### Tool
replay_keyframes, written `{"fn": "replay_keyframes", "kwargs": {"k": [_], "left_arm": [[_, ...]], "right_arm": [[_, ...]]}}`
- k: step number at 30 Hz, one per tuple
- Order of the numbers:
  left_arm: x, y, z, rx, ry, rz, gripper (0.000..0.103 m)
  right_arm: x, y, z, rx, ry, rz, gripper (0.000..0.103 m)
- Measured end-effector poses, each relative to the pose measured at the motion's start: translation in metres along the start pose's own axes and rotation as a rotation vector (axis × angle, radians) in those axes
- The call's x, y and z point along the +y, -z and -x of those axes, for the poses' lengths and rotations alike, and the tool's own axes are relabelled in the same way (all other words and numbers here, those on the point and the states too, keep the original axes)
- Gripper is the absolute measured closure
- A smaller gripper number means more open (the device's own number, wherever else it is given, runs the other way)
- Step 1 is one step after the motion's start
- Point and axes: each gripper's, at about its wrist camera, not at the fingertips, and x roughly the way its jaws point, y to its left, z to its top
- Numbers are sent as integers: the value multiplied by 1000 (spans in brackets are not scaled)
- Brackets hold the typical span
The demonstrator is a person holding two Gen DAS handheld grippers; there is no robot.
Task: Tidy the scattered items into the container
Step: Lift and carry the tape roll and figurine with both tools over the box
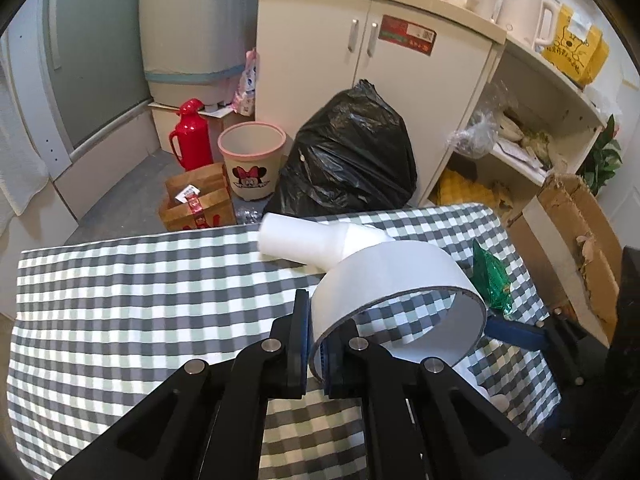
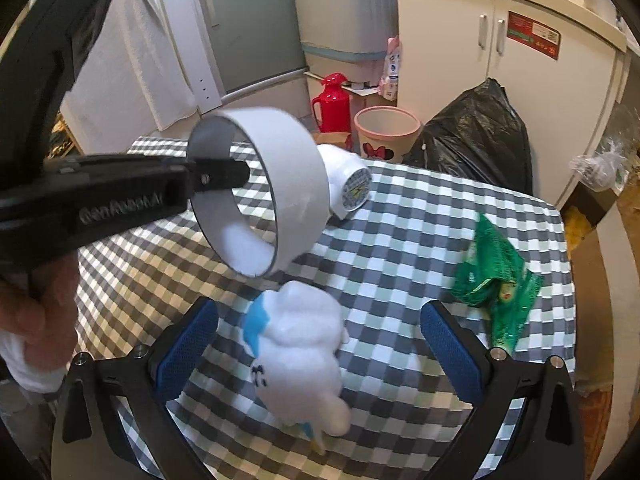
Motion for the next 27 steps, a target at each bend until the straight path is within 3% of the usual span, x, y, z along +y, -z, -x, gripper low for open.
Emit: {"fn": "replay_keyframes", "kwargs": {"k": [6, 8, 17, 27], "left_arm": [[14, 1, 16, -31, -30, 29, 98], [20, 2, 22, -39, -40, 41, 98], [37, 8, 49, -76, -69, 81, 98], [41, 17, 87, -128, -78, 101, 98]], "right_arm": [[5, 2, -6, 37, -12, 8, 25], [10, 3, -10, 56, -4, 16, 49], [20, 9, 0, 66, 8, 27, 49], [32, 8, 37, -10, 18, 29, 49]]}}
